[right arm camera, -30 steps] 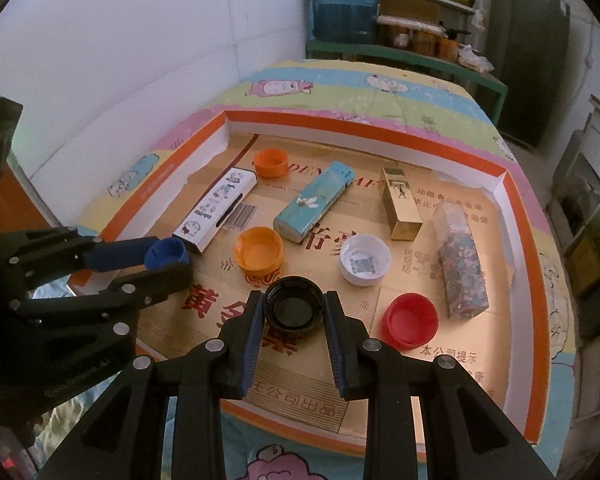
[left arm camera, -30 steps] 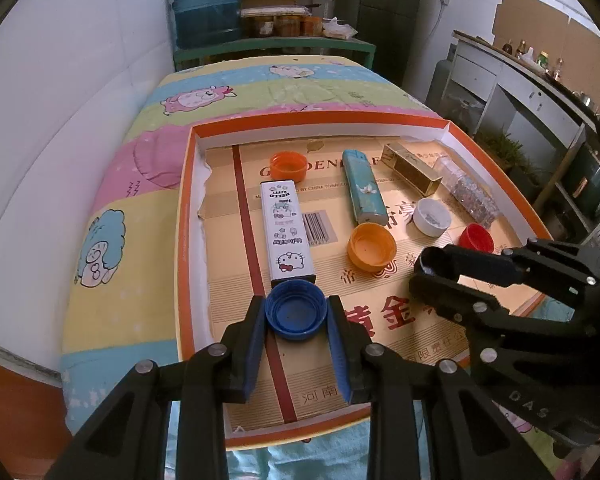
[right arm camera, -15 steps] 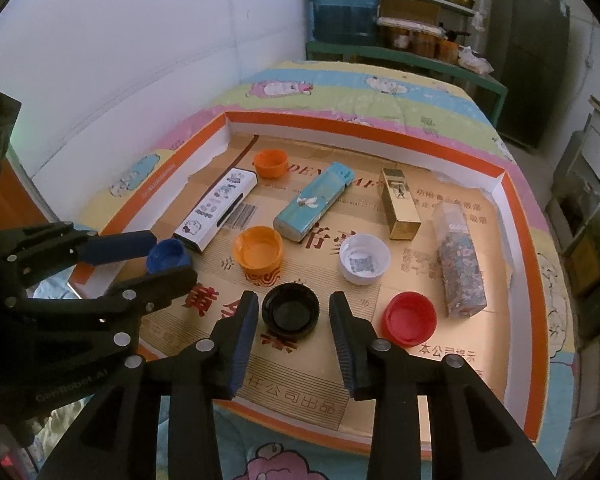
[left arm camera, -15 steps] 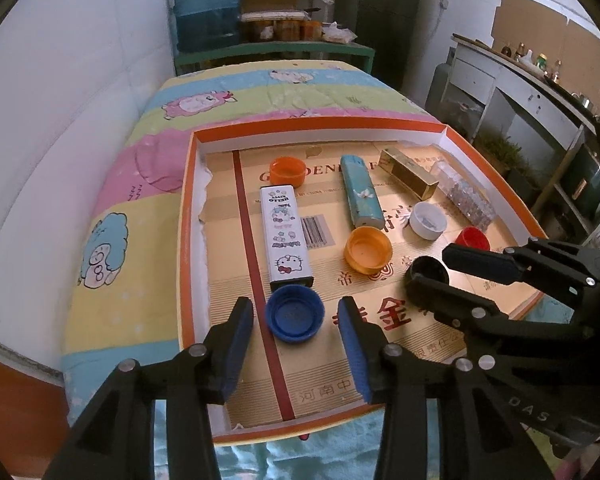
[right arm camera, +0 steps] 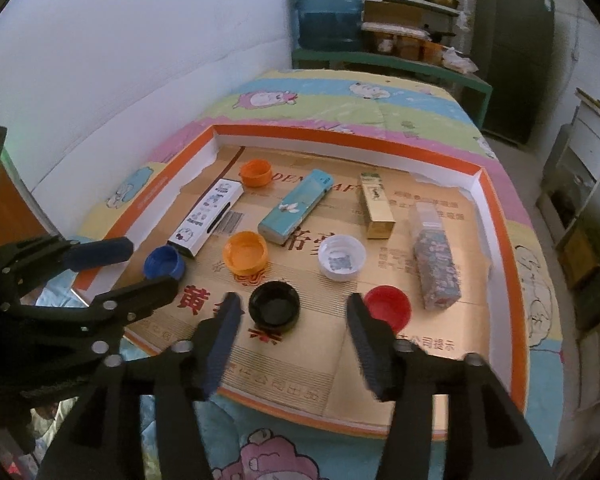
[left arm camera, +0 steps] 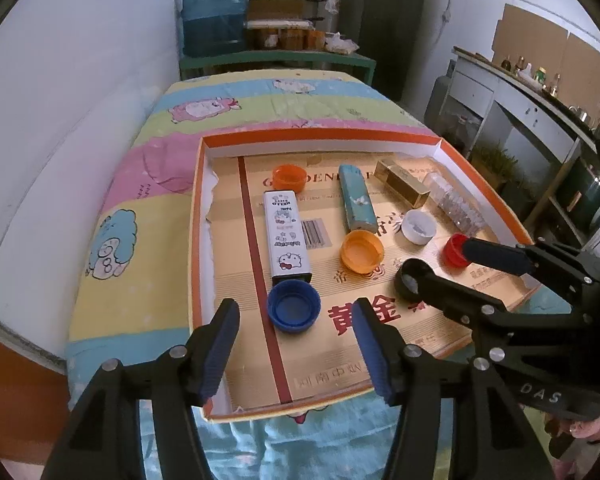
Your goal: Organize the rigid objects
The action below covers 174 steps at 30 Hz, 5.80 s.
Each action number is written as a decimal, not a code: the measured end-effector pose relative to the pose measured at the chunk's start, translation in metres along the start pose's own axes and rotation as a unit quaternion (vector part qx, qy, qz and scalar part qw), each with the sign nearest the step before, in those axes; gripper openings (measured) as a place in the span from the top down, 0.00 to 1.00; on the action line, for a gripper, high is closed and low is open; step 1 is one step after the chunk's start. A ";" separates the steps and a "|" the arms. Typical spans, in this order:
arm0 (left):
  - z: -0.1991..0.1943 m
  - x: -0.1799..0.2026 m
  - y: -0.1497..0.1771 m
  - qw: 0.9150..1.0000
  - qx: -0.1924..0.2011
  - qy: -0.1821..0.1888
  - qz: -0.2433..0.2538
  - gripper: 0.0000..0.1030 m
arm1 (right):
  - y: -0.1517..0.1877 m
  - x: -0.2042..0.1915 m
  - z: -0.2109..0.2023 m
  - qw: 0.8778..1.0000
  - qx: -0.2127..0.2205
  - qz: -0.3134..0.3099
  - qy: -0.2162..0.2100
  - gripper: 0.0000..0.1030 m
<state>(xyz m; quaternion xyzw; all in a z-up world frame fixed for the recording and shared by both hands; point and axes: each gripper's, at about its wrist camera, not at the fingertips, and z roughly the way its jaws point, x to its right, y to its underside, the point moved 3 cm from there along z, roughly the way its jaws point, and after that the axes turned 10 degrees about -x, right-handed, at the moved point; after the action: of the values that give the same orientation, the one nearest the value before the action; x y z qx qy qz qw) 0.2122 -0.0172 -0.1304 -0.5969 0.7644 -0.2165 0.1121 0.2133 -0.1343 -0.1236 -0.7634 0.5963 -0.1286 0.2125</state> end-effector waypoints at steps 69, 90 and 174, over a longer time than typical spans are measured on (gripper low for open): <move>-0.195 0.038 0.115 0.979 0.191 -0.029 -0.068 0.33 | 0.109 -0.038 -0.198 0.983 0.138 0.076 0.089 0.28; -0.222 0.040 0.129 0.975 0.194 -0.072 -0.075 0.34 | 0.114 -0.067 -0.232 0.977 0.176 0.058 0.106 0.28; -0.199 0.034 0.121 0.977 0.172 -0.088 -0.089 0.34 | 0.102 -0.064 -0.215 0.980 0.166 0.046 0.095 0.28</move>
<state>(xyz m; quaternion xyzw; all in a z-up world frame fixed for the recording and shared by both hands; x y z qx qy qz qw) 0.0130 0.0125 -0.0079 -0.6512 0.6464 -0.3006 0.2601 0.0128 -0.1291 0.0195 -0.6735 0.6186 -0.2882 0.2841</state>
